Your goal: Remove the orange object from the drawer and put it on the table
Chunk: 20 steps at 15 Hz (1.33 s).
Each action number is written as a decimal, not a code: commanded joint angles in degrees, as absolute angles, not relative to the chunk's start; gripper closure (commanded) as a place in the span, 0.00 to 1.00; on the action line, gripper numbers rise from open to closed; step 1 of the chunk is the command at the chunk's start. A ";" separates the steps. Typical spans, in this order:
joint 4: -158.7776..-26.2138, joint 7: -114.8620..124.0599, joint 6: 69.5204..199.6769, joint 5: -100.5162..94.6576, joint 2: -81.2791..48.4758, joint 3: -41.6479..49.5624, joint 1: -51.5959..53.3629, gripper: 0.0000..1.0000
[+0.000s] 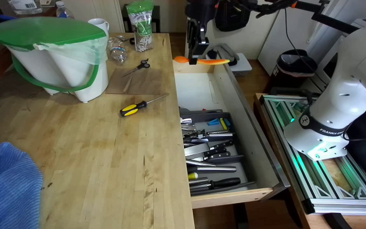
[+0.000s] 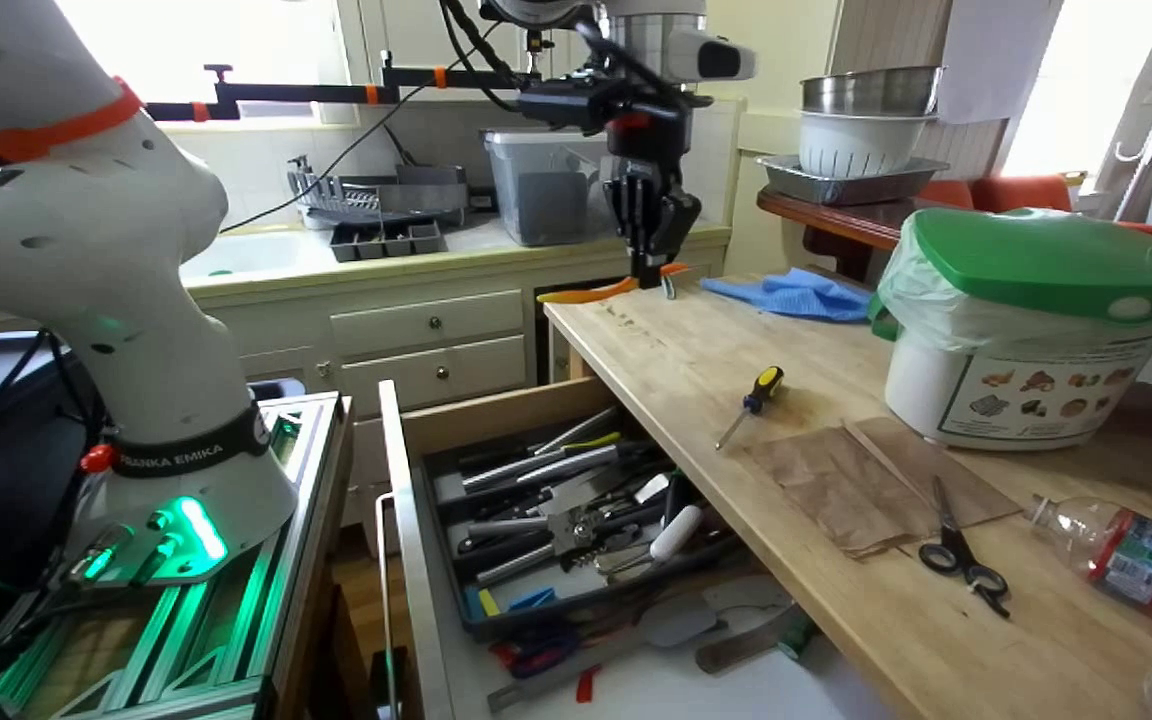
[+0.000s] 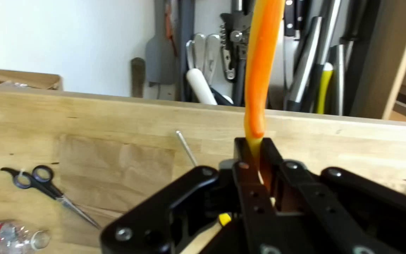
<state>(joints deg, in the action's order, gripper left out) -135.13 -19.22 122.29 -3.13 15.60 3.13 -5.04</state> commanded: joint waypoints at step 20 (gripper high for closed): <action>-107.67 -2.05 123.57 -26.80 -18.13 -1.67 3.95 0.97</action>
<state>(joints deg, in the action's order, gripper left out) -111.97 -4.45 122.48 -23.70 -13.17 -1.50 1.42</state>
